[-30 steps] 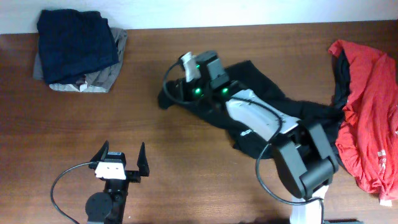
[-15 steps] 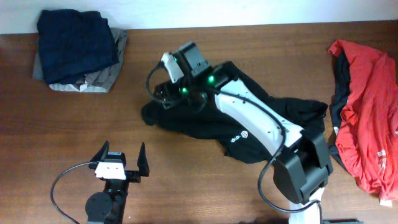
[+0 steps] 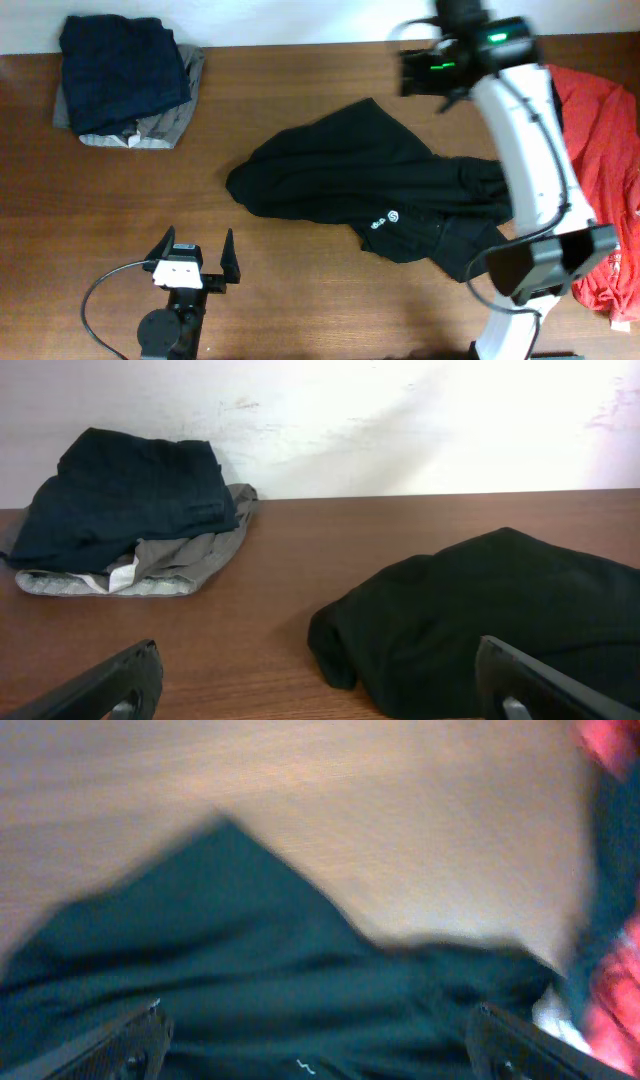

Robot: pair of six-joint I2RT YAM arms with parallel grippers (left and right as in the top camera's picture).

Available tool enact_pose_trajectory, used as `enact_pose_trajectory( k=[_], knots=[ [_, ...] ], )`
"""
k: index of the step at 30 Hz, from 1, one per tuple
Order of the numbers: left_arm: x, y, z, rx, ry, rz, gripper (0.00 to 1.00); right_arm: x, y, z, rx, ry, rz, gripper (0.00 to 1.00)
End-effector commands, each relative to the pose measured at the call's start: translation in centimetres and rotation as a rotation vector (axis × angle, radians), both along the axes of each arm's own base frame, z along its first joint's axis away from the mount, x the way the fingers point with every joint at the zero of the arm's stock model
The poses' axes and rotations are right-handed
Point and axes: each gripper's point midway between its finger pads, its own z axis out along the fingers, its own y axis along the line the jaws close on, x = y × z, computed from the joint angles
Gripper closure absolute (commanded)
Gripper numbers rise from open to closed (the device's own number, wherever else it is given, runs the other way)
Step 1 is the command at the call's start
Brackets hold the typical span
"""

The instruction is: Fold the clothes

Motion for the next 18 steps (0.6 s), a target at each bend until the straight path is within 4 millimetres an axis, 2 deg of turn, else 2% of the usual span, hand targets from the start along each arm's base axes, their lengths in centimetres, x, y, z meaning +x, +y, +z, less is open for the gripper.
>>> enact_pose_trajectory(
  k=[1, 6, 9, 11, 15, 18],
  knots=[
    [0.0, 0.2, -0.1, 0.013, 0.002, 0.007, 0.01, -1.9, -4.7, 0.0, 0.001, 0.061, -0.143, 0.01],
    [0.0, 0.2, -0.1, 0.013, 0.002, 0.007, 0.01, -5.6, -12.3, -1.1, 0.073, 0.168, -0.538, 0.01],
    [0.0, 0.2, -0.1, 0.013, 0.002, 0.007, 0.01, -7.1, -14.8, -1.7, 0.128, 0.211, -0.673, 0.01],
    [0.0, 0.2, -0.1, 0.013, 0.002, 0.007, 0.01, -8.2, -16.2, -2.9, 0.154, 0.255, -0.744, 0.01],
    [0.0, 0.2, -0.1, 0.013, 0.002, 0.007, 0.01, -9.6, -16.4, -5.3, 0.169, 0.335, -0.857, 0.01],
    [0.0, 0.2, -0.1, 0.013, 0.002, 0.007, 0.01, -10.0, -15.1, -7.6, 0.178, 0.399, -0.857, 0.01]
  ],
)
